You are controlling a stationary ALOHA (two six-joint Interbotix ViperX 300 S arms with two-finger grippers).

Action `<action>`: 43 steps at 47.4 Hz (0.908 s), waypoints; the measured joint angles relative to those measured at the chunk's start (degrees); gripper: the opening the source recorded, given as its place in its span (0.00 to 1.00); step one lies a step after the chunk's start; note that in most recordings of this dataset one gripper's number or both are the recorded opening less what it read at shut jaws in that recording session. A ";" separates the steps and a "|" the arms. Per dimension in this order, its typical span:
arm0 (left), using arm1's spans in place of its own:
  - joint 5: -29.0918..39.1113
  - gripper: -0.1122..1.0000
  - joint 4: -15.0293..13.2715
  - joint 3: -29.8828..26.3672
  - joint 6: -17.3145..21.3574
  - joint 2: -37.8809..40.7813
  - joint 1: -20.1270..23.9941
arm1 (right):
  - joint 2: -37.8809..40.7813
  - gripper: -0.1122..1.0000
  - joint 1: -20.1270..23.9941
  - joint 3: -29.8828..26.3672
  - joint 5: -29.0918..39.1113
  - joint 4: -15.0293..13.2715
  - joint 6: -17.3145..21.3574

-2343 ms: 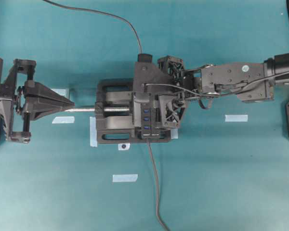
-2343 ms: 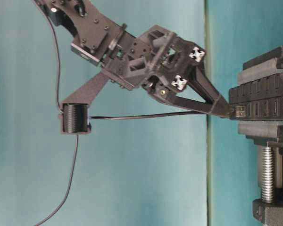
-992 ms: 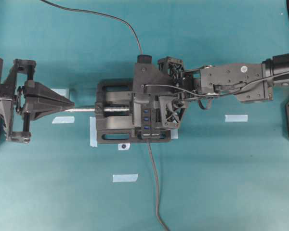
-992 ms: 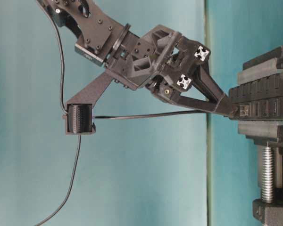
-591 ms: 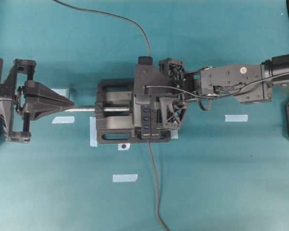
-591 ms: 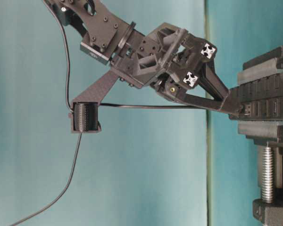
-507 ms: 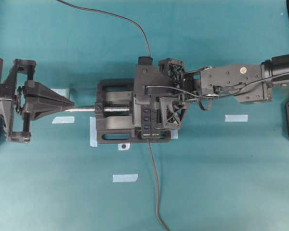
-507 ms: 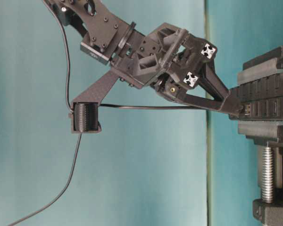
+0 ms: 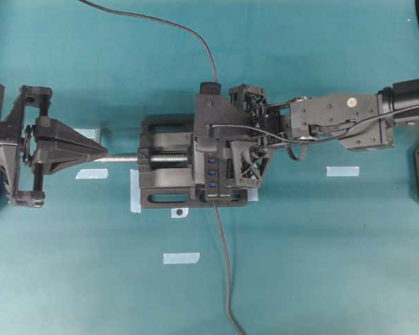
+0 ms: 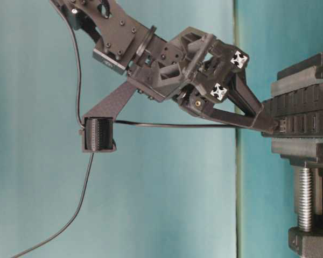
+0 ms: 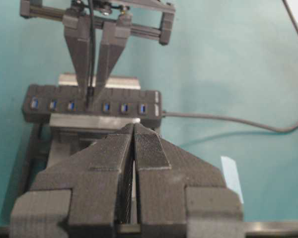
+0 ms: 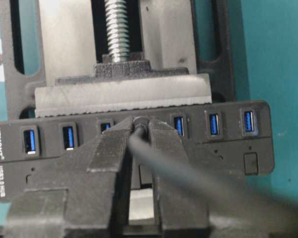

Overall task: Insert the USB into the center port of the fixed hub
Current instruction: 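Press the plug fully into the center port and hold it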

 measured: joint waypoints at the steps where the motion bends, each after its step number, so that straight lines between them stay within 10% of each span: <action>1: -0.09 0.10 -0.09 0.09 -0.09 -0.09 0.00 | 0.09 0.17 0.00 0.00 0.00 0.09 0.00; 43: 0.00 0.10 -0.09 0.09 -0.09 -0.09 0.00 | 0.88 0.17 -0.09 0.88 0.18 0.09 0.00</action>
